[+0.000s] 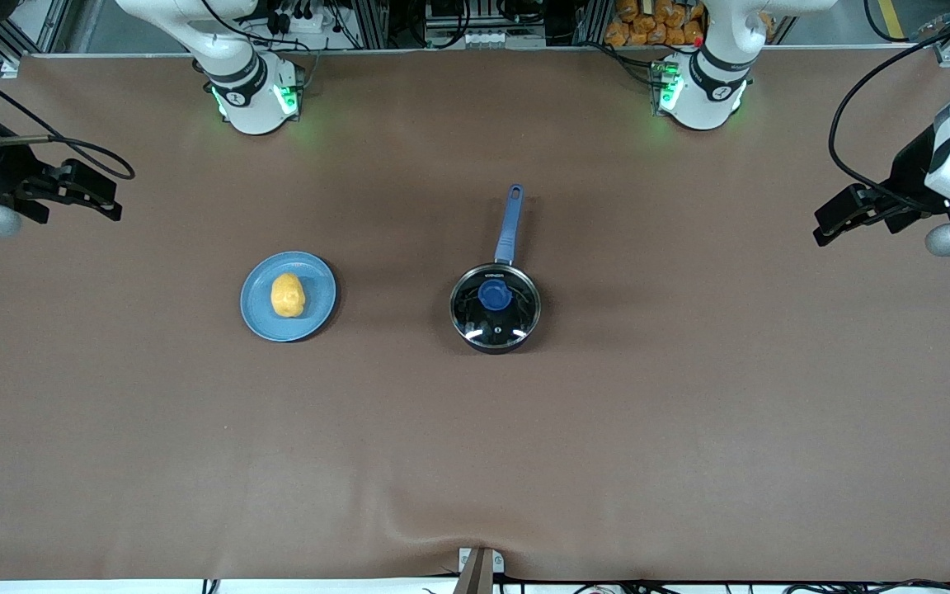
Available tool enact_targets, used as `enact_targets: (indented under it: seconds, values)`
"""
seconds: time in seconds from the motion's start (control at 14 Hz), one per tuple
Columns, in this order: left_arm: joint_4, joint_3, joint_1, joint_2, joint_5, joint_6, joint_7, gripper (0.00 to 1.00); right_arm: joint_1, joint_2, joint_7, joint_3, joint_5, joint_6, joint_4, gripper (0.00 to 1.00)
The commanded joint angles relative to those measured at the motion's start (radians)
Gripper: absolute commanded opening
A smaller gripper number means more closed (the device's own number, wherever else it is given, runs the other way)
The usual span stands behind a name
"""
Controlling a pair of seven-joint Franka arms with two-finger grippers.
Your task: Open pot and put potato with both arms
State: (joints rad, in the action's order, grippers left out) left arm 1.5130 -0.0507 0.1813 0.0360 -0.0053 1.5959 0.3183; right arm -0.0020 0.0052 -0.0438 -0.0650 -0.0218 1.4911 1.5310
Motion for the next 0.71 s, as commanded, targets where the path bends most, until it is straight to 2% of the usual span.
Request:
enact_targets:
  seconds: [0.0,0.64]
  values:
    - [-0.011,0.002,-0.009,0.001,-0.019,-0.017,0.007,1.00,-0.010,0.007,0.010,-0.003,-0.014,-0.005,-0.012,1.00]
    - [-0.011,0.002,-0.008,0.010,-0.027,-0.017,0.005,1.00,-0.012,0.021,0.010,-0.003,-0.014,-0.008,-0.011,1.00]
